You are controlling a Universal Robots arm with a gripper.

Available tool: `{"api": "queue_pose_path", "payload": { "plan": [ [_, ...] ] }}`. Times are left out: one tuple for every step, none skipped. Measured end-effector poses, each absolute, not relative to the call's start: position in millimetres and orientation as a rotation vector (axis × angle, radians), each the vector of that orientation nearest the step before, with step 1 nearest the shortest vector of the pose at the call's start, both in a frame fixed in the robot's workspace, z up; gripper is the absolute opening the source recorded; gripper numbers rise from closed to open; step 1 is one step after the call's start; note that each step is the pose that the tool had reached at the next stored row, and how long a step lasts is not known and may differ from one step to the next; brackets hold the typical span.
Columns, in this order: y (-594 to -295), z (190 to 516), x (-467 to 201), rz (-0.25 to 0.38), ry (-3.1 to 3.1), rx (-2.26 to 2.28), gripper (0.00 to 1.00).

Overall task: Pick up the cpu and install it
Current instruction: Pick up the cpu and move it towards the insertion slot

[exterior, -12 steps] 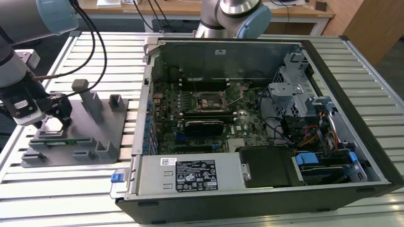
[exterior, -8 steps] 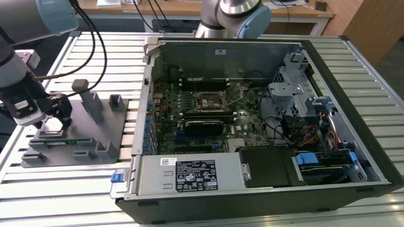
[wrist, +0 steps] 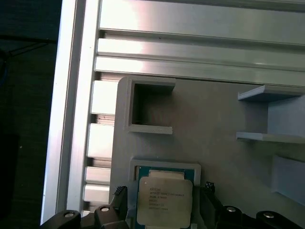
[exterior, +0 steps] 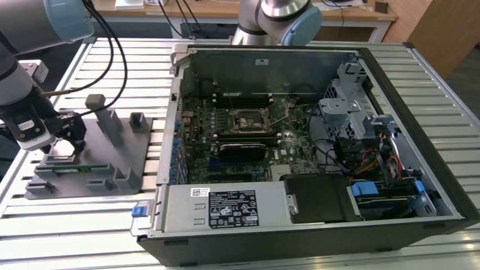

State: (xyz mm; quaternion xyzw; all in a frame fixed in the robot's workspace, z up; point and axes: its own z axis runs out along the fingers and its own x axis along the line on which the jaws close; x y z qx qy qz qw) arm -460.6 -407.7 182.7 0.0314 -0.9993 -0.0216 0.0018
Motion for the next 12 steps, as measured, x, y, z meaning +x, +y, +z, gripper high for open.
{"api": "queue_pose_path", "payload": {
  "plan": [
    [-407.7,182.6,-460.6,-0.068,-3.136,0.099,0.70],
    [-407.7,182.4,-460.6,-0.068,-3.136,0.099,0.70],
    [-407.7,182.2,-460.6,-0.068,-3.136,0.099,0.70],
    [-407.7,182.0,-460.6,-0.068,-3.136,0.099,0.70],
    [-407.7,181.8,-460.6,-0.068,-3.136,0.099,0.70],
    [-407.7,181.6,-460.6,-0.068,-3.136,0.099,0.70],
    [-407.7,181.4,-460.6,-0.068,-3.136,0.099,0.70],
    [-407.7,181.3,-460.6,-0.068,-3.136,0.099,0.70],
    [-407.7,181.1,-460.6,-0.068,-3.136,0.099,0.70],
    [-407.7,180.9,-460.5,-0.068,-3.136,0.099,0.70],
    [-407.7,180.7,-460.6,-0.068,-3.136,0.099,0.70],
    [-407.7,180.6,-460.6,-0.068,-3.136,0.099,0.70]
  ]
}}
